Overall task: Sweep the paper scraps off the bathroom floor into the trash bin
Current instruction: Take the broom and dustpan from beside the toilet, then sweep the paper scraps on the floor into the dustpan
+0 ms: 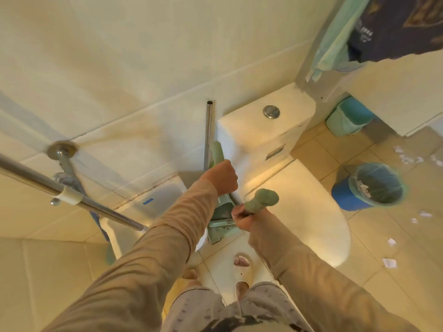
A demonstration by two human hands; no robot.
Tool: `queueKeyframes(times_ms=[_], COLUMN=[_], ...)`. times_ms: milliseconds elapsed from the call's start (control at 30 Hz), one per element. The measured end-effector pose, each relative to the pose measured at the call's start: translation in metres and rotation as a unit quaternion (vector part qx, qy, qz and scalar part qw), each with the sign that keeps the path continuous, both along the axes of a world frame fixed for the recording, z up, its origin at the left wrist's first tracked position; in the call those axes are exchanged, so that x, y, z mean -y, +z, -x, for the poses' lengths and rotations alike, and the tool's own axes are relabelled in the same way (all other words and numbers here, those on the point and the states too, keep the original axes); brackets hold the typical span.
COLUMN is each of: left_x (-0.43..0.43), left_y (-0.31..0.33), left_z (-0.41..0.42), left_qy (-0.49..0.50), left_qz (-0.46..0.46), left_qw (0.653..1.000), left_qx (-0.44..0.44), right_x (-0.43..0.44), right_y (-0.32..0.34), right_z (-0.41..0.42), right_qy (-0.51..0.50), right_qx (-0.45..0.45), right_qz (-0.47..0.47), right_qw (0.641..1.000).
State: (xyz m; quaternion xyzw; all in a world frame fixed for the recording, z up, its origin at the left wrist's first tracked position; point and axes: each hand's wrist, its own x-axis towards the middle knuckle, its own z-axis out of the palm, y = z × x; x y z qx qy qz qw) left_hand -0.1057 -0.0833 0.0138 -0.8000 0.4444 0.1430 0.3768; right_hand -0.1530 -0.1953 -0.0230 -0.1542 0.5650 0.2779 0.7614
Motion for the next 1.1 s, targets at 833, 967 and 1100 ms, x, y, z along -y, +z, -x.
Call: queueKeyframes(times_ms=[833, 967, 1100], left_x=[0.06, 0.067, 0.077], left_y=[0.015, 0.01, 0.0], left_z=[0.126, 0.142, 0.162], left_qy=[-0.211, -0.162, -0.114], left_qz=[0.014, 0.053, 0.072], left_qw=[0.977, 0.985, 0.99], left_qx=[0.027, 0.002, -0.034], right_x=[0.015, 0.032, 0.051], right_y=[-0.018, -0.019, -0.022], right_z=[0.269, 0.299, 0.34], right_qy=[-0.285, -0.267, -0.235], right_qx=[0.047, 0.037, 0.054], right_qz=[0.076, 0.124, 0.196], right_qw=[0.954, 0.955, 0.951])
